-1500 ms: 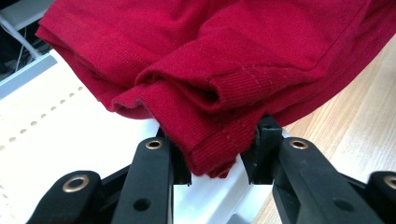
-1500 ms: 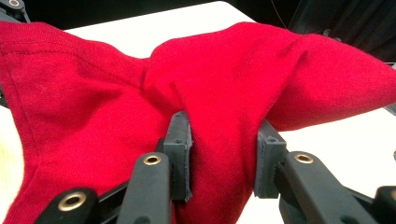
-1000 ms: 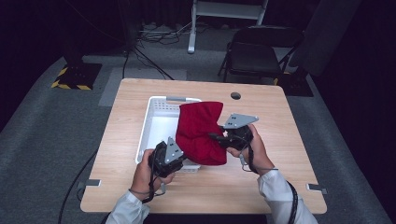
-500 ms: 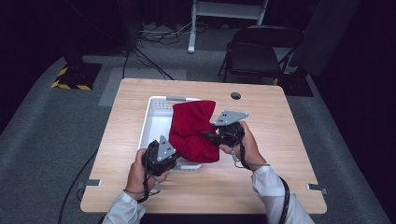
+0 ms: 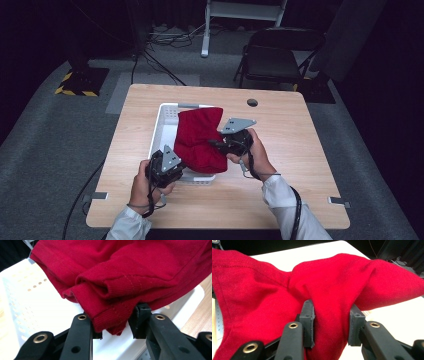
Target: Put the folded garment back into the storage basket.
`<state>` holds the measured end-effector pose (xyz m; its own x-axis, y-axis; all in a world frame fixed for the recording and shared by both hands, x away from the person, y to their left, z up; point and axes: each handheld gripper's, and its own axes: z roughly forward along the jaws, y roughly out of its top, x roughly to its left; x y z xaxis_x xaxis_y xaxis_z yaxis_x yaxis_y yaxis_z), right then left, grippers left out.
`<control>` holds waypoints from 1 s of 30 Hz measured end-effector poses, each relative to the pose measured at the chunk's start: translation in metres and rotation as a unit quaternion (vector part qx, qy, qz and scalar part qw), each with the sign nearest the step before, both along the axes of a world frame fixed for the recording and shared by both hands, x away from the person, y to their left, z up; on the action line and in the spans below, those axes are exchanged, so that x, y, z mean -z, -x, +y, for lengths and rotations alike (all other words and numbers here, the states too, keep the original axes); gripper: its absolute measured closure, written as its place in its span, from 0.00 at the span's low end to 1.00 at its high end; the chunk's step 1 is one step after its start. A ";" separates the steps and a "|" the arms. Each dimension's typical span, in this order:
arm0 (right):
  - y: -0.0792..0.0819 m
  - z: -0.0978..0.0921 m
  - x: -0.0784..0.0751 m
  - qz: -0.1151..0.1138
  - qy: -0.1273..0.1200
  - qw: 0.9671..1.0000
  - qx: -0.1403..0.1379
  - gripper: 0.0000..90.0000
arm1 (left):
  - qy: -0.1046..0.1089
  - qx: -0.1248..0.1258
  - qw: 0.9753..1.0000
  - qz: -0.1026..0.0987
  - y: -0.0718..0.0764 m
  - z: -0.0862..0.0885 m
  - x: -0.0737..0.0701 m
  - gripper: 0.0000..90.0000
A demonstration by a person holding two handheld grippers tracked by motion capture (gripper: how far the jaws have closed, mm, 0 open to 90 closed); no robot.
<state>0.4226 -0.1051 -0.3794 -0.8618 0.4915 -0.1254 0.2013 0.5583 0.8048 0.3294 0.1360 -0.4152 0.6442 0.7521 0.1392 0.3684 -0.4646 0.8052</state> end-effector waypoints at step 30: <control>-0.017 0.039 0.029 0.029 0.003 0.999 -0.017 0.72 | -0.023 -0.038 0.999 0.024 -0.007 0.026 0.014 0.75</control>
